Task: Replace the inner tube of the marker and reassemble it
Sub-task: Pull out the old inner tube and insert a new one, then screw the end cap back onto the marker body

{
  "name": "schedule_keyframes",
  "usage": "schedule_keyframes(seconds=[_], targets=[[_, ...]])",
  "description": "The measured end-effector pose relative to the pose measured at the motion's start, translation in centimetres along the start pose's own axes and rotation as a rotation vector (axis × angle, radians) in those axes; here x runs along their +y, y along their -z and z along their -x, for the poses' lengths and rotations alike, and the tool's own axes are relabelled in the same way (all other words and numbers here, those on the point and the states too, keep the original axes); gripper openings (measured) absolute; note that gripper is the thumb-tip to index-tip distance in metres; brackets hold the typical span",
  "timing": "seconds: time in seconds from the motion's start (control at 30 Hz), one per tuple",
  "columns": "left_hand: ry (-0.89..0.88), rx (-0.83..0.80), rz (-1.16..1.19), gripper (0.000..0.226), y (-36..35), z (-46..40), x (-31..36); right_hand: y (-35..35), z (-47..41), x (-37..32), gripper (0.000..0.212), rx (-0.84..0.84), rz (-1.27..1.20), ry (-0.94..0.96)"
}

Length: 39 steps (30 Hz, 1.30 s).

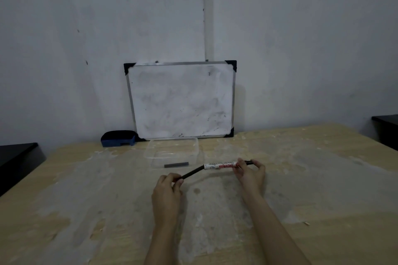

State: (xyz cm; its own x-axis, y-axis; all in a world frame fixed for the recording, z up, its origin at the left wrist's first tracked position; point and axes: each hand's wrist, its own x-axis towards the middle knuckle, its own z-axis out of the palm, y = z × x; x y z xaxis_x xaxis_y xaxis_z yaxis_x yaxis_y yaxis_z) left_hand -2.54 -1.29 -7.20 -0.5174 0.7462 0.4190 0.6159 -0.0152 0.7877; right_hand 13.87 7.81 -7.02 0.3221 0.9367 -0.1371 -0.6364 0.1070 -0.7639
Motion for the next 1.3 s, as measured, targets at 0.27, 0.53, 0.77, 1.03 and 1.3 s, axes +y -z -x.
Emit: schedule_keyframes(seconds=[0.27,0.53,0.77,1.03,1.3], targets=[[-0.052,0.005,-0.008,0.012,0.5,-0.3,0.0,-0.1,0.1,-0.2,0.036,-0.030,-0.030,-0.019],[-0.134,-0.015,-0.027,0.010,0.9,-0.8,0.1,-0.2,0.3,-0.5,0.036,-0.070,-0.030,-0.027],[-0.165,-0.028,-0.050,0.014,0.5,-1.0,0.3,-0.6,1.0,-0.5,0.037,-0.139,0.046,-0.057],[0.004,-0.009,0.386,0.020,-0.1,-1.9,3.7,-1.0,1.3,-0.3,0.006,-0.329,0.008,-0.340],[-0.051,0.002,0.432,0.028,-0.9,-3.9,6.5,-1.1,1.3,-0.4,0.035,-0.335,-0.207,-0.524]])
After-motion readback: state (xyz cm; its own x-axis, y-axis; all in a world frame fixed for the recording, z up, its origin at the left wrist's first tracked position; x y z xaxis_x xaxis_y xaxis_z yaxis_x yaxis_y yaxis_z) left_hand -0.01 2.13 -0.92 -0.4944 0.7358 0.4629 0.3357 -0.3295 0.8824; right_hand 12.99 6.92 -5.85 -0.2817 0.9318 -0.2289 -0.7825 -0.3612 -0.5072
